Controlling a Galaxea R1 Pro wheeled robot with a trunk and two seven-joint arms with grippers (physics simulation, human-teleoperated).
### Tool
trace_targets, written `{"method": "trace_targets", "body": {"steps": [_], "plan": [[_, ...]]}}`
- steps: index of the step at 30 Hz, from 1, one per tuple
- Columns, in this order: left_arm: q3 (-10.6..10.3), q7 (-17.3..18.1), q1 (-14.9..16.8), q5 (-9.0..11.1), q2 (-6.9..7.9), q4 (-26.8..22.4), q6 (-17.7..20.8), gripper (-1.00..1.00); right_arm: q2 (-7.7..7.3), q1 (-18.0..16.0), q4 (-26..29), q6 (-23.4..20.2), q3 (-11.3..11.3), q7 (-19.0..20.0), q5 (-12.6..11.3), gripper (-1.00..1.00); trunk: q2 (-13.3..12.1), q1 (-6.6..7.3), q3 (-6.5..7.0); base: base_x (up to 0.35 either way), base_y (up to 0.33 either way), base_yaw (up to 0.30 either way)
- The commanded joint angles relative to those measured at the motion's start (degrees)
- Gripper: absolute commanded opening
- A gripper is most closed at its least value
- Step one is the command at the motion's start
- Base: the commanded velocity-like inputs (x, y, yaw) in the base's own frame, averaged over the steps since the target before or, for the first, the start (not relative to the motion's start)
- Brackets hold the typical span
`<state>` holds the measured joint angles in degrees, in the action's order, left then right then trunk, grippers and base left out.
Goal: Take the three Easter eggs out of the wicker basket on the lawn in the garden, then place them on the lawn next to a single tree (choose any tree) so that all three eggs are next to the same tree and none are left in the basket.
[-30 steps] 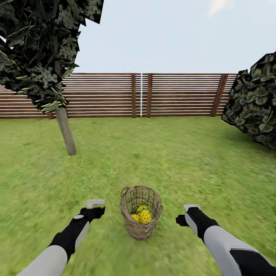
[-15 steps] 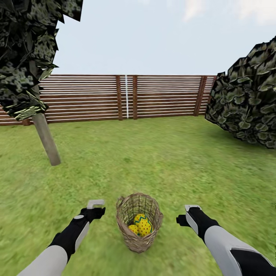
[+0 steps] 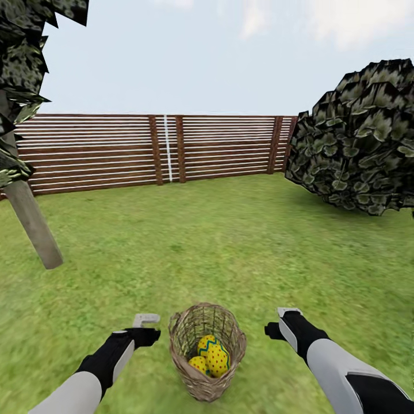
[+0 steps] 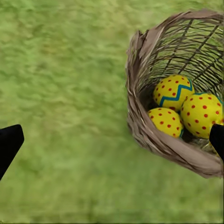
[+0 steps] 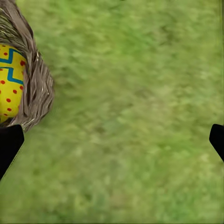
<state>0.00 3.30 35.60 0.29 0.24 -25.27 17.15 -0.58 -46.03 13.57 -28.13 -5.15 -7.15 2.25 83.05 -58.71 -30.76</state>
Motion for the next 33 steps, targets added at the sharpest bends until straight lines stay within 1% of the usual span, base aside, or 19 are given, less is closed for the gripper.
{"method": "trace_targets", "body": {"steps": [1, 2, 4, 7, 10, 13, 14, 16, 19, 27, 29, 30, 31, 33], "plan": [[0.0, 1.0, 0.0, 0.0, -0.13, -1.0, 4.8, 1.00, 0.07, 0.0, 0.1, -0.3, -0.5, -0.1, 0.2, 1.00, 0.0, -0.02, -0.01, 0.223, 0.277, -0.266], [0.0, 1.7, 0.0, 0.0, -0.20, -1.8, 6.7, 1.00, 0.06, -0.1, 0.1, -0.3, -0.5, -0.1, 0.2, 1.00, 0.0, -0.02, 0.03, 0.226, 0.273, -0.266], [-0.1, 3.0, 0.0, 0.0, -0.31, -3.1, 9.0, 1.00, 0.06, -0.1, 0.1, -0.3, -0.5, -0.1, 0.2, 1.00, 0.0, -0.02, 0.12, 0.234, 0.260, -0.266], [-0.1, 3.9, 0.0, 0.1, -0.55, -3.8, 10.5, 1.00, 0.04, -0.1, 0.1, -0.3, -0.5, -0.1, 0.1, 1.00, 0.0, -0.02, 0.24, 0.242, 0.248, -0.266], [-0.1, 4.1, 0.0, 0.1, -1.45, -4.2, 13.3, 1.00, -0.02, -0.1, 0.1, -0.3, -0.5, -0.1, 0.1, 1.00, 0.0, -0.02, 0.37, 0.247, 0.237, -0.266], [-0.1, 4.1, 0.0, 0.0, -3.16, -5.9, 19.1, 1.00, -0.03, 0.0, 0.1, -0.3, -0.5, -0.1, 0.0, 1.00, 0.0, -0.02, 0.50, 0.268, 0.171, -0.266], [-0.1, 4.1, 0.0, 0.0, -3.37, -6.5, 20.0, 1.00, -0.03, 0.0, 0.1, -0.3, -0.5, -0.1, 0.1, 1.00, 0.0, -0.02, 0.55, 0.296, 0.092, -0.266], [-0.1, 3.9, 0.0, 0.1, -3.63, -7.6, 21.3, 1.00, 0.01, 0.0, 0.1, -0.3, -0.5, -0.1, 0.1, 1.00, 0.0, -0.02, 0.61, 0.310, 0.044, -0.236], [0.0, 3.8, 0.0, 0.2, -3.72, -7.9, 21.8, 1.00, 0.08, -0.1, 0.1, -0.3, -0.5, -0.1, 0.1, 1.00, 0.0, -0.02, 0.64, 0.227, 0.013, -0.089], [-0.1, 3.3, 0.0, 0.1, -3.81, -8.2, 22.5, 1.00, 0.04, 0.0, 0.1, -0.3, -0.4, -0.2, 0.1, 1.00, 0.0, -0.02, 0.65, 0.028, 0.002, -0.010], [0.0, 0.3, 0.1, 0.1, -4.17, -8.7, 25.1, 1.00, 0.11, 0.0, 0.1, -0.3, -0.4, -0.2, 0.2, 1.00, 0.0, -0.02, 0.65, 0.001, 0.000, 0.000], [0.0, -3.6, 0.1, 0.2, -4.67, -9.5, 26.9, 1.00, 0.13, 0.0, 0.1, -0.3, -0.4, -0.2, 0.2, 1.00, 0.0, -0.02, 0.65, 0.000, 0.000, 0.000], [0.0, -6.7, 0.2, 0.2, -5.16, -10.1, 27.8, 1.00, 0.13, -0.1, 0.1, -0.3, -0.4, -0.2, 0.2, 1.00, 0.0, -0.02, 0.65, 0.000, 0.000, 0.000], [0.0, -11.9, 0.2, 0.2, -6.24, -10.7, 28.7, 1.00, 0.14, -0.1, 0.1, -0.3, -0.4, -0.2, 0.2, 1.00, 0.0, -0.02, 0.65, 0.000, 0.000, 0.000]]}}
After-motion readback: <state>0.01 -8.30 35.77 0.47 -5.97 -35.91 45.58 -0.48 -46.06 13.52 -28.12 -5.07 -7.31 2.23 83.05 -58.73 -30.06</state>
